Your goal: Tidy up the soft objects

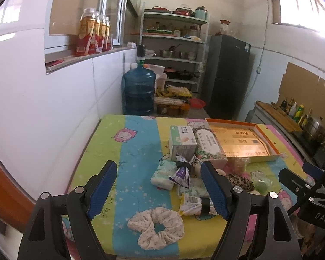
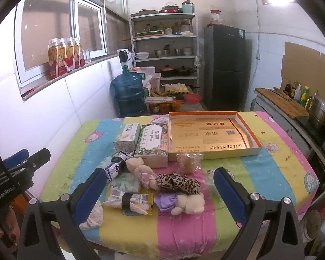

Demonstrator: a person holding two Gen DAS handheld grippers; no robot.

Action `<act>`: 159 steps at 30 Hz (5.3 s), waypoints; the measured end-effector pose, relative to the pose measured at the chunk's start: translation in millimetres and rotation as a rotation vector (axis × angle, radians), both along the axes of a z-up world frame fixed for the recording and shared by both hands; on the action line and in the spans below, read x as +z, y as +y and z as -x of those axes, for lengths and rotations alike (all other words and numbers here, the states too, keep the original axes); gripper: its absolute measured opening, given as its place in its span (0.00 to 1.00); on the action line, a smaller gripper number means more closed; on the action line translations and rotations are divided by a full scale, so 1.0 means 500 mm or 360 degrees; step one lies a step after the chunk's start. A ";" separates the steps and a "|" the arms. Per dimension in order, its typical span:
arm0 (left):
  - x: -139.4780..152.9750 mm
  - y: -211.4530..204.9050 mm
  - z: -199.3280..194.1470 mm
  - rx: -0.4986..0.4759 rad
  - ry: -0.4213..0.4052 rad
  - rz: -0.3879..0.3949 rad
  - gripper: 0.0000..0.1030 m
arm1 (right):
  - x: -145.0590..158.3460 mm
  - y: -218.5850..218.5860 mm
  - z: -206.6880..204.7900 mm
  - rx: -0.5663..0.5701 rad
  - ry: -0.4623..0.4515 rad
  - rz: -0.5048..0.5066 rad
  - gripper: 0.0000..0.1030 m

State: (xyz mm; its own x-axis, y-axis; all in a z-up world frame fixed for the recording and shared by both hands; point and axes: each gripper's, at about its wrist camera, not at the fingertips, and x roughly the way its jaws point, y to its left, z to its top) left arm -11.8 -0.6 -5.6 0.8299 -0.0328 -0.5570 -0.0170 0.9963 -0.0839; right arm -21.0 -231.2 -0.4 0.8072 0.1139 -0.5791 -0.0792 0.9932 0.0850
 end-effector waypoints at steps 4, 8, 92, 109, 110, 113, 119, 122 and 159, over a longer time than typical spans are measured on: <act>0.001 0.001 -0.003 -0.0009 -0.0007 0.0005 0.78 | 0.004 0.004 0.001 -0.0001 -0.0015 0.0013 0.97; 0.002 0.004 -0.007 -0.0016 -0.0011 0.0009 0.78 | 0.007 0.006 -0.001 -0.0001 -0.0015 0.0014 0.97; -0.364 0.050 -0.080 -0.0197 0.0548 -0.0023 0.52 | -0.158 -0.015 -0.038 0.0134 0.0237 0.0014 0.94; -0.251 0.034 -0.087 -0.0243 0.0259 0.0077 0.15 | -0.194 -0.184 -0.094 -0.0113 0.0228 0.0160 0.73; -0.243 0.033 -0.087 -0.0248 0.0246 0.0083 0.15 | -0.197 -0.193 -0.103 -0.0103 0.0232 0.0178 0.73; -0.213 0.027 -0.090 -0.0272 0.0197 0.0107 0.15 | -0.214 -0.218 -0.138 0.0010 0.0276 0.0211 0.73; -0.180 0.021 -0.102 -0.0282 0.0166 0.0114 0.15 | -0.257 -0.236 -0.200 0.0246 0.0401 0.0295 0.74; -0.179 0.023 -0.110 -0.0269 0.0174 0.0116 0.15 | -0.277 -0.236 -0.219 0.0315 0.0449 0.0285 0.74; -0.084 -0.118 -0.169 -0.0642 0.0053 0.0145 0.15 | -0.141 -0.253 -0.131 -0.0001 0.0192 0.0106 0.46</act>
State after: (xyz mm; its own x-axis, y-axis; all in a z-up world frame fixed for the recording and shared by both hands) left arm 72.6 -59.8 -47.7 0.7220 -0.4019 -0.5633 0.3690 0.9123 -0.1779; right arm 44.6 -357.6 -70.8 0.7315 0.0713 -0.6781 -0.0717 0.9970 0.0276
